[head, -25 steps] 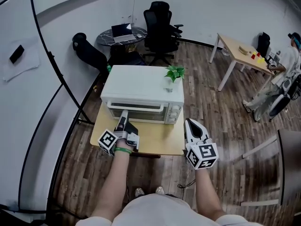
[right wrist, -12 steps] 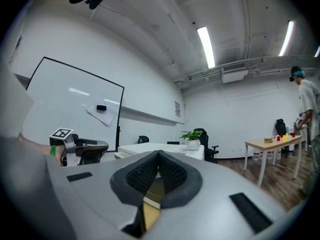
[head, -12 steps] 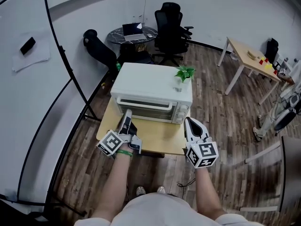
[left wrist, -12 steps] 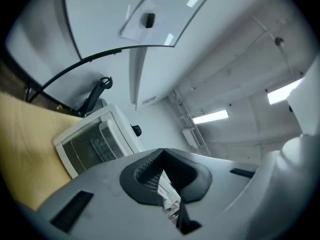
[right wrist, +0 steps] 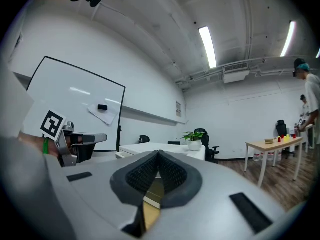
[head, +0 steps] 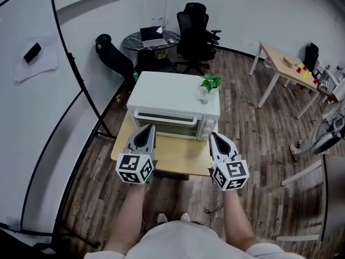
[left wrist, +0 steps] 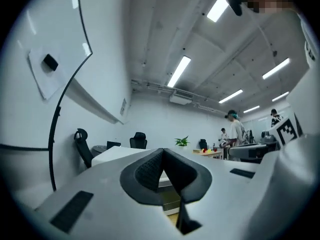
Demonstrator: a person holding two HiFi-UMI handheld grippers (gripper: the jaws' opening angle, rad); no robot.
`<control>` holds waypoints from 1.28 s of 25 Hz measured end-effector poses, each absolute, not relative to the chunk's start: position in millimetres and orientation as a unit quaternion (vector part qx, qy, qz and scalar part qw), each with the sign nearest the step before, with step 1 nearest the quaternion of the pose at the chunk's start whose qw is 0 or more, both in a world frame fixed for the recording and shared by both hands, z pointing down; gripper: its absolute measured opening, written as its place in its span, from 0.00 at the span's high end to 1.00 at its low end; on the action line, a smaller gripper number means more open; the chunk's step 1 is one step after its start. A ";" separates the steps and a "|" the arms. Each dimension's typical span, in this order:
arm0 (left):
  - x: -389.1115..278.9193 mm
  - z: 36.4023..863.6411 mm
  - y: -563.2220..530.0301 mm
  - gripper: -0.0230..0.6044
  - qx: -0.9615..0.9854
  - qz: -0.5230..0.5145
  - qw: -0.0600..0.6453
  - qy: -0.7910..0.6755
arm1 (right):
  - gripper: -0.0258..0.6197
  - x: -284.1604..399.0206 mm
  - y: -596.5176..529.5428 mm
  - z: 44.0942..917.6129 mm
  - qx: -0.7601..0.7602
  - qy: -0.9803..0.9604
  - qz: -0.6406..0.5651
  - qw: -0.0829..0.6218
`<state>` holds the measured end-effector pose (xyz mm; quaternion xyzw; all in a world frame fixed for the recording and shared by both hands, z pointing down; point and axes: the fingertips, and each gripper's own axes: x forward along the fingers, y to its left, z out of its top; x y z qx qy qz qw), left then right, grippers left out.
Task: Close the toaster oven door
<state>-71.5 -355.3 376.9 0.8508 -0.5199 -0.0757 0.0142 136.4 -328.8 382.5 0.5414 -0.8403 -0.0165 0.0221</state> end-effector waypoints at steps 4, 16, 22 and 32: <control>-63.5 373.1 -349.9 0.94 0.852 -0.034 -0.027 -0.522 | 0.96 134.4 -330.6 382.3 0.540 -0.841 -0.019 0.027; -60.6 374.3 -342.1 0.94 0.854 -0.015 -0.041 -0.518 | 0.96 131.5 -330.9 378.6 0.534 -0.844 -0.025 0.030; -64.0 373.4 -342.8 0.94 0.854 -0.017 -0.037 -0.519 | 0.96 129.9 -331.4 376.2 0.535 -0.844 -0.027 0.028; -61.2 374.7 -341.5 0.94 0.856 -0.017 -0.028 -0.516 | 0.96 131.8 -331.3 373.7 0.538 -0.842 -0.029 0.027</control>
